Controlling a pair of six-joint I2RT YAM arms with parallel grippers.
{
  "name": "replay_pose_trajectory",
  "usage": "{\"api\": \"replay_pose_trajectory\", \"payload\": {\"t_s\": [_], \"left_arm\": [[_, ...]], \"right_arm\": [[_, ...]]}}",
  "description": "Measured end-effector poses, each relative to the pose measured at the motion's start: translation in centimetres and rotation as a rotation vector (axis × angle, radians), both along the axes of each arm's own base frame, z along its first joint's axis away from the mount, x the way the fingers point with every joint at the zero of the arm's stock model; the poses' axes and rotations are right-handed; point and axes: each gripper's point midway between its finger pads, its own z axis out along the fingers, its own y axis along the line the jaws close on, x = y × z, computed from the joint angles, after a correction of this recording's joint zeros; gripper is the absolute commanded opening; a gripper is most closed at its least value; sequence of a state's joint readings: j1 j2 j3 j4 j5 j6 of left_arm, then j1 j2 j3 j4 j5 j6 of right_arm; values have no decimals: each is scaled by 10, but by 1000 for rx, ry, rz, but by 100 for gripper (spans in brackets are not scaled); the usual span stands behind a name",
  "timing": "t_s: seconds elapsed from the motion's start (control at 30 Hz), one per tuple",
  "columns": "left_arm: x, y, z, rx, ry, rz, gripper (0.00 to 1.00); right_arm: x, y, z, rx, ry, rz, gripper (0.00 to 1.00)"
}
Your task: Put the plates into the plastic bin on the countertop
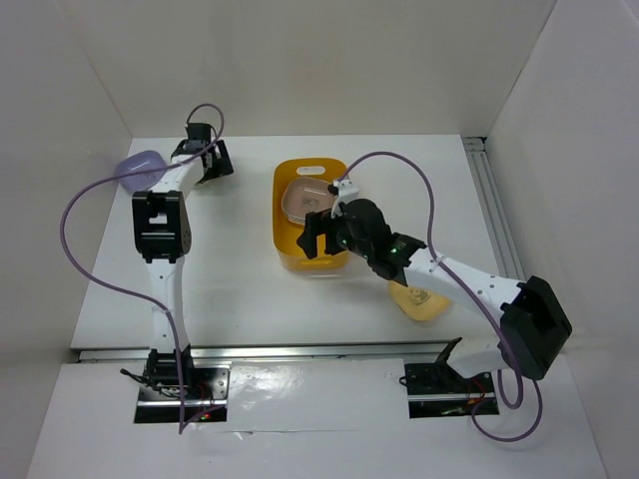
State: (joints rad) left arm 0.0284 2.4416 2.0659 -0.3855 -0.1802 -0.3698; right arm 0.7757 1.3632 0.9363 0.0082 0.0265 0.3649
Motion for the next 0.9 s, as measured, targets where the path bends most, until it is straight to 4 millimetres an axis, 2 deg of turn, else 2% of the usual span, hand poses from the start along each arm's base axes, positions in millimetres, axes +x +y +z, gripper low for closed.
{"api": "replay_pose_trajectory", "payload": {"t_s": [0.03, 0.13, 0.17, 0.23, 0.27, 0.37, 0.4, 0.53, 0.7, 0.8, 0.9], "left_arm": [[1, 1, 0, -2, -3, 0, 94], [0, -1, -2, -18, -1, -9, 75], [0, -3, -2, -22, -1, -13, 65], [1, -6, -4, -36, -9, -24, 54], [2, -6, -5, -39, -17, -23, 41], [5, -9, 1, -48, -57, -28, 18], [2, -10, 4, -46, -60, -30, 3], [-10, -9, 20, -33, -66, -26, 0], [-21, -25, 41, -64, -63, -52, 0], [-35, -52, 52, -74, -25, -94, 0], [-54, -89, 68, -77, 16, -120, 0]], "right_arm": [[-1, 1, 0, -3, -4, 1, 99], [-3, 3, 2, -9, -15, 4, 99], [-4, 3, 2, -12, -19, 4, 99], [-3, 3, 2, -16, -23, -2, 99], [-3, 3, 2, -18, -25, -4, 99], [-4, 3, 2, -21, -28, -7, 99], [-5, 5, 2, -22, -29, -3, 99], [-9, 10, 4, -20, -34, 6, 99], [-9, 16, 15, -6, -53, 9, 99], [-8, 15, 16, -9, -58, -7, 99], [-5, 12, 17, -12, -64, -32, 99]]}}
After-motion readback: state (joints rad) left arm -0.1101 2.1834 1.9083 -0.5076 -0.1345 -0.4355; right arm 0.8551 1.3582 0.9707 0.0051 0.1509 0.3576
